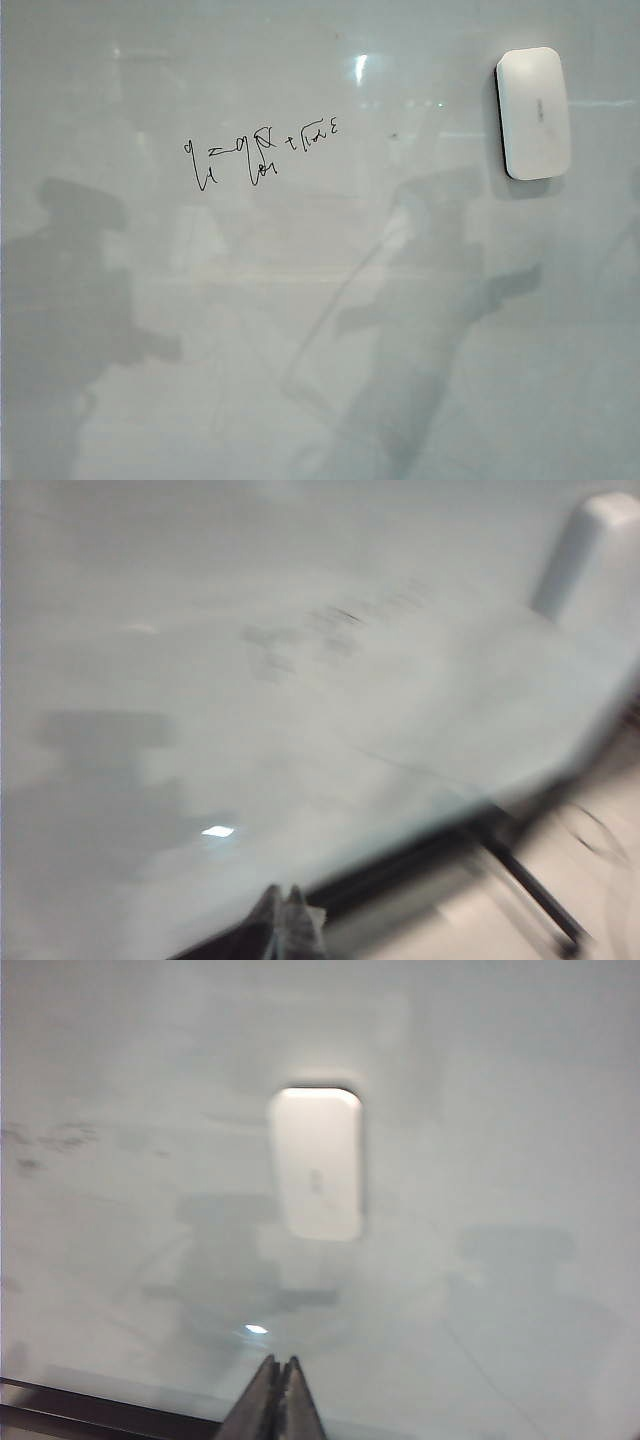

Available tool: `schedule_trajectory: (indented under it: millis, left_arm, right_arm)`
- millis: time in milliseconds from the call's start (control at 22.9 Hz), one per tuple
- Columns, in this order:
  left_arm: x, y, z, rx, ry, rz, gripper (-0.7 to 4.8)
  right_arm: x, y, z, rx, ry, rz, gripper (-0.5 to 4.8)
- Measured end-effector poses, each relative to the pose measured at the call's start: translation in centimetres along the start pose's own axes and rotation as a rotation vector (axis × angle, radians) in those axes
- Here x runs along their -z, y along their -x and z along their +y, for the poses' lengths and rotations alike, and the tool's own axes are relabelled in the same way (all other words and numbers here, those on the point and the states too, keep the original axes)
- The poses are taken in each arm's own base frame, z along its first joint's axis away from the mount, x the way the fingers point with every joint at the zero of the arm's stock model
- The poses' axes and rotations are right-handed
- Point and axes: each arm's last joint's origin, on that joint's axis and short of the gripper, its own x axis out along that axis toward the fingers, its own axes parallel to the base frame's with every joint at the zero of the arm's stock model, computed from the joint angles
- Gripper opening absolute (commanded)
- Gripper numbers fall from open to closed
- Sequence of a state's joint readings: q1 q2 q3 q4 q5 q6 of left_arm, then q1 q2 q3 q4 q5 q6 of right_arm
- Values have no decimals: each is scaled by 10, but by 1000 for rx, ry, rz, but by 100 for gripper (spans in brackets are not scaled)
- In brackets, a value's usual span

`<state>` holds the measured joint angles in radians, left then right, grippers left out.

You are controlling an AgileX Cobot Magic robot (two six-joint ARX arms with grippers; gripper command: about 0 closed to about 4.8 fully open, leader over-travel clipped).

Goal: Grab the whiteboard eraser that is attached to the surface of the whiteboard and use it to clean the writing on the whiteboard.

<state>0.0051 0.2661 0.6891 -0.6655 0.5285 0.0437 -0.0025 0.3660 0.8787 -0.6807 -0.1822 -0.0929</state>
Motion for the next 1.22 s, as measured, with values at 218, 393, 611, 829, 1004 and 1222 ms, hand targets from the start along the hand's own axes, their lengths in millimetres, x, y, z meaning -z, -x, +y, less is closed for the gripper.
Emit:
schedule_trajectory:
  millis: [218,393,611,829,1004,1222]
  left_arm:
    - [0,-4,0,99,-57,13,-3]
    - [-1,-3,-1,116,-93,3,-3]
    - [-2,-3,-3,171,-97,-9,-3]
    - [-2,-3,-3,172,-97,-9,-3]
    - [-2,-3,-3,173,-97,-10,-3]
    - [-2,-3,-3,175,-96,-10,-3]
  right_arm:
    - [-3,-27,-6,18,-8,72,-1]
    - [5,-43,-8,29,-10,18,-1]
    - [32,-67,-4,40,12,-33,-1]
    - [47,-86,17,62,95,-168,114]
    - [69,-113,28,54,102,-148,312]
    - [73,-140,31,94,98,-140,424]
